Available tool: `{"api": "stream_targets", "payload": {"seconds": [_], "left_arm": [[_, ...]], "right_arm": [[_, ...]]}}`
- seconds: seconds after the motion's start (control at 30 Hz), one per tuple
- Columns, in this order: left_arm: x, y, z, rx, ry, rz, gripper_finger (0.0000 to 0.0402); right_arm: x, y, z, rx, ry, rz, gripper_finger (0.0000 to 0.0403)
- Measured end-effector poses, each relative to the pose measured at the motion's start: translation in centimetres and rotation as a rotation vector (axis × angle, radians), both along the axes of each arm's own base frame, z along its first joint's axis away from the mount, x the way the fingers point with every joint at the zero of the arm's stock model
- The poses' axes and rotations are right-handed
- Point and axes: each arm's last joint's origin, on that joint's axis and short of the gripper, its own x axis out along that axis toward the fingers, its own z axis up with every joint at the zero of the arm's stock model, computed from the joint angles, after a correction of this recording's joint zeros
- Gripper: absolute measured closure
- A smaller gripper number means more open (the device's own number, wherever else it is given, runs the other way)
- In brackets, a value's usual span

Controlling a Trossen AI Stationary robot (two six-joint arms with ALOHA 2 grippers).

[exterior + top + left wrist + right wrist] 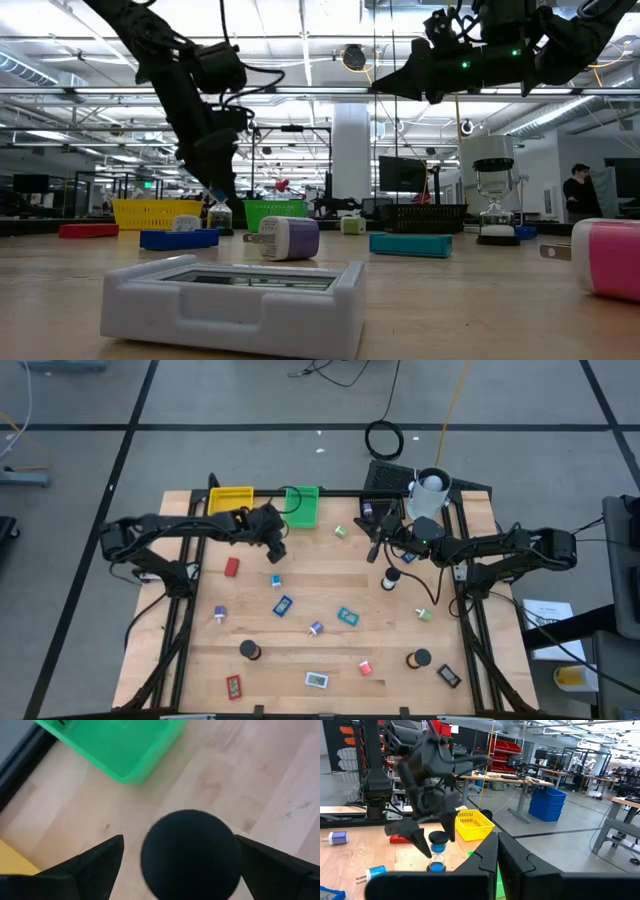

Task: Pick & Place Office items
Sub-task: Put the blue sand timer into the yellow bin

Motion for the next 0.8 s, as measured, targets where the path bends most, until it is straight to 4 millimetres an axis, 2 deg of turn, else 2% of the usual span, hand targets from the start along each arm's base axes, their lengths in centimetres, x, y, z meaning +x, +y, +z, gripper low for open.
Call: {"api": "stream_targets", "payload": {"seconds": [0.13, 0.37, 0.5, 0.6, 0.7, 0.8], "left_arm": [[0.1, 0.0, -0.3, 0.002, 0.013, -0.008, 0.0078], [0.1, 0.0, 0.0, 0.005, -0.004, -0.010, 0.0195], [0.0, 0.2, 0.0, 0.005, 0.000, -0.002, 0.0197], [-0.7, 0.4, 1.0, 0.012, 0.003, 0.009, 0.0197], [-1.3, 1.1, 3.5, 0.050, -0.032, 0.050, 0.0197], [-3.1, 1.7, 6.4, 0.099, -0.043, 0.131, 0.0197]], "right_arm": [[0.0, 0.0, 0.0, 0.000, 0.000, 0.000, 0.0399], [0.0, 0.0, 0.0, -0.001, 0.000, -0.001, 0.0399], [0.0, 0.0, 0.0, -0.002, 0.001, -0.002, 0.0399], [0.0, 0.0, 0.0, -0.002, 0.001, -0.002, 0.0399], [0.0, 0.0, 0.0, -0.002, 0.001, -0.003, 0.0399], [0.0, 0.0, 0.0, -0.002, 0.002, -0.003, 0.0399]]}}
